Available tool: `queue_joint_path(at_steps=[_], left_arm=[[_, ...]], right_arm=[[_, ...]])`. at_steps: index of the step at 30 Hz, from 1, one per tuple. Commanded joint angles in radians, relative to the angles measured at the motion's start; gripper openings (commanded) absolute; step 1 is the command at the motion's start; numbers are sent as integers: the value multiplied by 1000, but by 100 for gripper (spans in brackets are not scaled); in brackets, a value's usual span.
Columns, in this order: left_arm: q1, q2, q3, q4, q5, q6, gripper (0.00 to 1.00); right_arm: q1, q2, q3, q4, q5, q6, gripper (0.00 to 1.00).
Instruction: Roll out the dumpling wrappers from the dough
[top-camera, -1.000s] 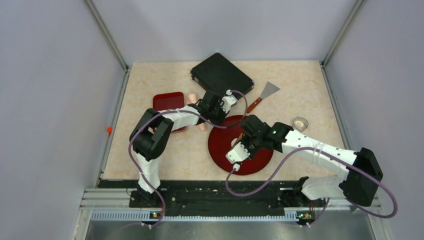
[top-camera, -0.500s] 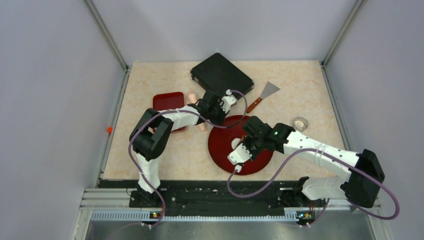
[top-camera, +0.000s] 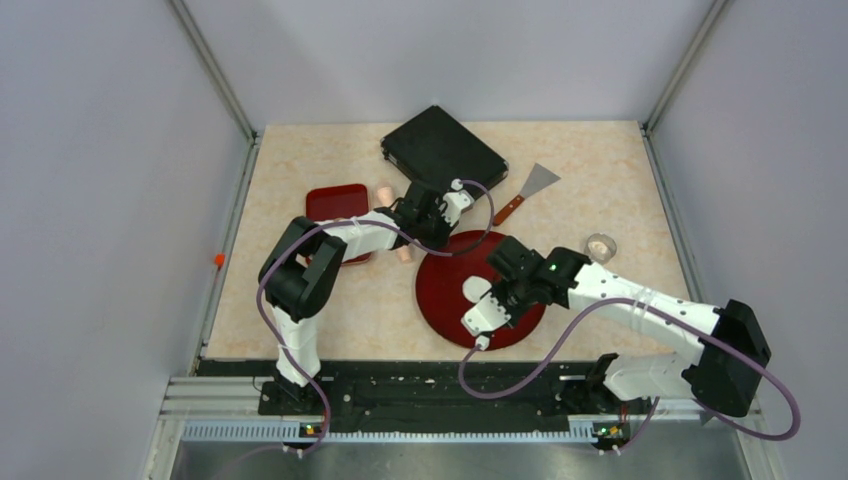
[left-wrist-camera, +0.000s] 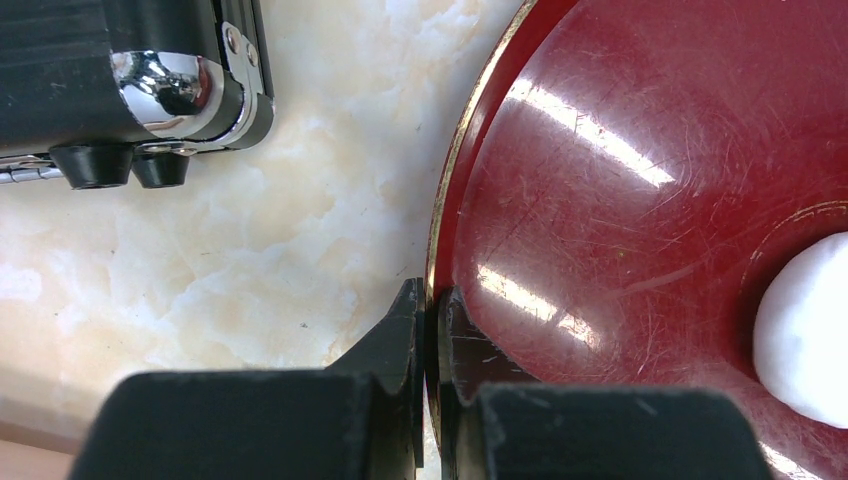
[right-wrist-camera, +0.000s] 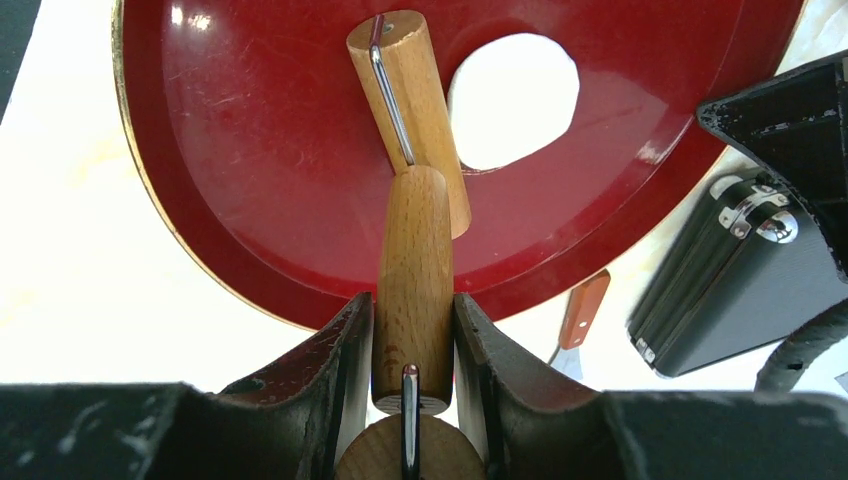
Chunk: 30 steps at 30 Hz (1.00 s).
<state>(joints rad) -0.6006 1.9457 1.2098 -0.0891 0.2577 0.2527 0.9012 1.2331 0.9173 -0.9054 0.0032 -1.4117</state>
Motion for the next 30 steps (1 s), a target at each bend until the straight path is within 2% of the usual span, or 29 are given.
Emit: queue_joint_path(at_steps=[1, 6, 14, 17, 24, 30], left_arm=[[11, -22, -33, -52, -55, 54, 0], [12, -22, -33, -52, -54, 54, 0], [12, -23, -33, -51, -54, 54, 0], [12, -21, -32, -51, -54, 54, 0], [11, -19, -32, -51, -56, 56, 0], [12, -23, -36, -46, -57, 56, 0]], right_arm=[[8, 5, -7, -113, -52, 32, 0], [8, -25, 53, -112, -37, 53, 0], [8, -49, 203, 43, 28, 164, 0], [12, -35, 187, 148, 51, 187, 0], [49, 34, 32, 392, 148, 171, 0], [66, 71, -2, 261, 110, 177, 0]])
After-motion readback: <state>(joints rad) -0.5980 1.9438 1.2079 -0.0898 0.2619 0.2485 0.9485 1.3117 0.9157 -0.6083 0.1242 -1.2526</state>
